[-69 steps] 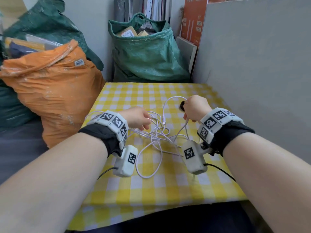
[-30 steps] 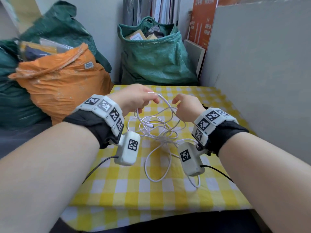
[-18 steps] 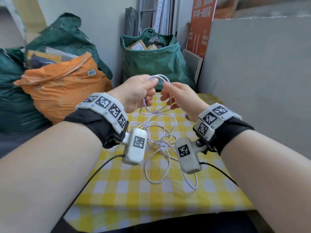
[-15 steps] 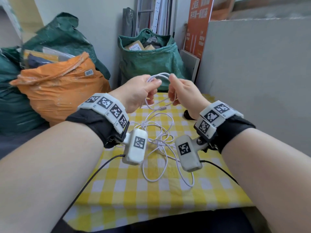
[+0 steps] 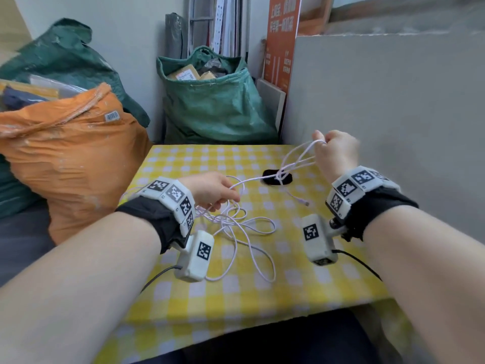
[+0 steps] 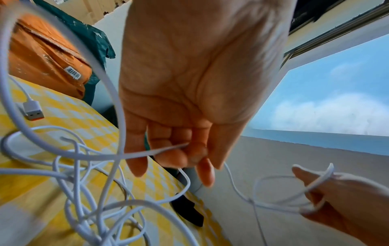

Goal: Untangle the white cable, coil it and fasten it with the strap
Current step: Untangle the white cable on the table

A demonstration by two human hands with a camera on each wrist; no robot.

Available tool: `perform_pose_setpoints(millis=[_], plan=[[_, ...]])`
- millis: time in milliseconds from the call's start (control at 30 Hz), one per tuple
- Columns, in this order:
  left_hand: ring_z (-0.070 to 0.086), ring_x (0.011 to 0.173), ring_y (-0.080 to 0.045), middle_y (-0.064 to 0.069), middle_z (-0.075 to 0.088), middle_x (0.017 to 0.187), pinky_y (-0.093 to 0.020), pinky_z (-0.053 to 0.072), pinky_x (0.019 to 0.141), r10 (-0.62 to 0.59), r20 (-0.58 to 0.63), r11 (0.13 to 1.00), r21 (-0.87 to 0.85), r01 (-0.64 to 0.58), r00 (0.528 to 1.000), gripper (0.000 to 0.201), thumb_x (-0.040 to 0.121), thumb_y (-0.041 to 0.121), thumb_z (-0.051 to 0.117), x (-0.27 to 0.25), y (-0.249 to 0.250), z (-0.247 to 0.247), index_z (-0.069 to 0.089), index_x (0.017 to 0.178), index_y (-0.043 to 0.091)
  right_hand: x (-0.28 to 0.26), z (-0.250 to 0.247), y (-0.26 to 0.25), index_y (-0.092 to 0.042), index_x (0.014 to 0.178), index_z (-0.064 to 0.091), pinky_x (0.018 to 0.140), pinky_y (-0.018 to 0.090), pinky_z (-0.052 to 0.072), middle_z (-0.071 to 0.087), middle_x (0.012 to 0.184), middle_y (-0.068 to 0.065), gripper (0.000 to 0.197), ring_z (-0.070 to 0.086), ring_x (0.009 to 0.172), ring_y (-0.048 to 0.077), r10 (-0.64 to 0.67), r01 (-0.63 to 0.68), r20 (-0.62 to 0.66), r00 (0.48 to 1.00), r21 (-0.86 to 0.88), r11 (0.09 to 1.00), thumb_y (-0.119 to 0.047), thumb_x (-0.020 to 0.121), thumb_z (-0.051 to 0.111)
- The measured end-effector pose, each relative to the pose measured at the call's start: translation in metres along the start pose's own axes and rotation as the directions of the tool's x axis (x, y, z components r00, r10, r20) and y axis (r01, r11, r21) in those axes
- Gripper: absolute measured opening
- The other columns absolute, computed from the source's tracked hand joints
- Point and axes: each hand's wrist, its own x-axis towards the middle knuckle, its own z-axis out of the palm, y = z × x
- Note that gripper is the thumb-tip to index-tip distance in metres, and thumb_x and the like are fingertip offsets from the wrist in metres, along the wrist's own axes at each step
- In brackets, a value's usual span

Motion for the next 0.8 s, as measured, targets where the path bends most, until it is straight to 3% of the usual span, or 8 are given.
perform_pose_setpoints(millis=[100, 167, 300, 400, 467, 567, 633, 800], plan=[[0.048, 0.056, -0.015, 0.000, 0.049, 0.059, -0.025, 0.039, 0.058, -0.037, -0.082, 0.997, 0.060, 0.042, 0.996, 0.023, 0.094, 0.021, 0.052, 0.002, -0.004, -0.006, 0.060, 0.074, 0.012, 0.004, -0.003, 0.017, 0.001, 0.086, 0.065, 0.077, 0.037, 0.042, 0.065, 0.096, 0.024, 0.040, 0.058, 0.097, 0.039, -0.048, 0.052, 0.022, 0.999, -0.270, 0.961, -0.032, 0.097, 0.044], [0.051, 0.059, -0.016, -0.002, 0.053, 0.062, -0.024, 0.038, 0.057, -0.084, -0.086, 0.992, 0.091, 0.091, 0.993, 0.027, 0.095, 0.020, 0.049, 0.004, -0.012, -0.012, 0.059, 0.071, 0.013, 0.003, -0.005, 0.025, -0.002, 0.097, 0.067, 0.085, 0.035, 0.043, 0.066, 0.105, 0.020, 0.035, 0.060, 0.104, 0.035, -0.044, 0.111, 0.146, 0.988, -0.496, 0.861, -0.027, 0.098, 0.043], [0.053, 0.058, -0.018, -0.004, 0.053, 0.062, -0.023, 0.045, 0.054, -0.115, -0.049, 0.992, -0.064, 0.112, 0.992, 0.025, 0.098, 0.014, 0.046, 0.001, -0.016, -0.016, 0.060, 0.078, 0.008, -0.007, 0.003, 0.027, -0.009, 0.105, 0.066, 0.087, 0.033, 0.050, 0.065, 0.093, 0.007, 0.036, 0.064, 0.097, 0.028, 0.212, 0.186, 0.463, 0.861, -0.674, 0.715, -0.037, 0.082, 0.064], [0.044, 0.048, -0.014, -0.003, 0.045, 0.058, -0.020, 0.044, 0.048, -0.019, -0.065, 0.993, -0.122, 0.011, 0.998, 0.025, 0.098, 0.012, 0.044, -0.003, -0.003, -0.012, 0.060, 0.079, 0.008, -0.016, 0.013, 0.003, -0.014, 0.123, 0.061, 0.091, 0.031, 0.049, 0.062, 0.118, 0.008, 0.042, 0.058, 0.109, 0.028, 0.005, 0.310, 0.560, 0.829, -0.466, 0.829, -0.018, 0.081, 0.063], [0.041, 0.044, -0.011, -0.001, 0.042, 0.058, -0.018, 0.042, 0.046, 0.053, -0.074, 0.994, -0.089, -0.059, 0.996, 0.025, 0.098, 0.012, 0.044, -0.003, 0.007, -0.009, 0.060, 0.078, 0.010, -0.027, 0.019, -0.023, -0.016, 0.125, 0.059, 0.091, 0.026, 0.045, 0.062, 0.123, 0.004, 0.040, 0.058, 0.111, 0.022, -0.205, 0.318, 0.537, 0.819, -0.126, 0.940, -0.010, 0.086, 0.055], [0.038, 0.047, -0.011, -0.001, 0.040, 0.059, -0.020, 0.038, 0.047, 0.120, -0.079, 0.990, -0.063, -0.125, 0.990, 0.026, 0.098, 0.014, 0.044, -0.003, 0.017, -0.006, 0.061, 0.078, 0.013, -0.045, 0.030, -0.052, -0.016, 0.112, 0.063, 0.055, 0.022, 0.051, 0.067, 0.091, 0.004, 0.027, 0.062, 0.064, 0.016, -0.275, 0.112, 0.621, 0.734, 0.289, 0.951, -0.009, 0.089, 0.051], [0.037, 0.049, -0.012, -0.001, 0.039, 0.059, -0.022, 0.036, 0.048, 0.148, -0.089, 0.985, -0.070, -0.155, 0.985, 0.025, 0.097, 0.016, 0.047, -0.005, 0.019, -0.008, 0.061, 0.076, 0.013, -0.048, 0.037, -0.055, -0.014, 0.089, 0.066, 0.047, 0.020, 0.046, 0.063, 0.069, 0.000, 0.013, 0.055, 0.050, 0.011, -0.283, 0.124, 0.640, 0.714, 0.283, 0.951, -0.017, 0.091, 0.053], [0.036, 0.048, -0.011, 0.001, 0.038, 0.057, -0.019, 0.040, 0.049, 0.101, -0.114, 0.993, -0.041, -0.106, 0.988, 0.021, 0.094, 0.019, 0.054, -0.009, 0.006, -0.023, 0.060, 0.075, 0.013, -0.036, 0.043, -0.038, -0.015, 0.059, 0.054, 0.057, 0.027, 0.040, 0.056, 0.062, 0.000, 0.041, 0.047, 0.056, 0.014, -0.315, 0.320, 0.433, 0.845, 0.065, 0.945, -0.044, 0.088, 0.059]])
